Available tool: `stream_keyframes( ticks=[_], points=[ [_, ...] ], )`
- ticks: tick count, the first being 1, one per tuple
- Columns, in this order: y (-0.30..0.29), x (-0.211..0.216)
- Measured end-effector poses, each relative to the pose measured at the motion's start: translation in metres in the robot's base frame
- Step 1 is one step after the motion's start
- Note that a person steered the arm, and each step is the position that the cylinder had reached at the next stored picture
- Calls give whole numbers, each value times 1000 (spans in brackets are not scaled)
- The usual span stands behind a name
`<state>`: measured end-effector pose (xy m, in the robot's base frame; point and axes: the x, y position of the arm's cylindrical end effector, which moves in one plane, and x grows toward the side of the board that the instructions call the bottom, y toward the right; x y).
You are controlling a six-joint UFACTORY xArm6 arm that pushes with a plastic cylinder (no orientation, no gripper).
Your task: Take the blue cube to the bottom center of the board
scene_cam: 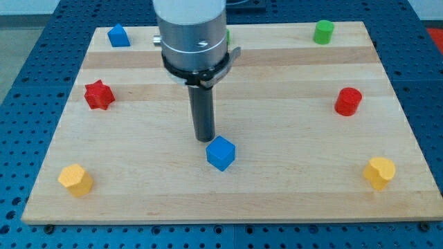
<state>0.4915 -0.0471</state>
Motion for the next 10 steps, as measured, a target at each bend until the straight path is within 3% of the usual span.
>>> stream_keyframes(
  ticks=[2,3,5,10],
  points=[
    [18,51],
    [20,54],
    [40,17],
    [61,38]
  ],
)
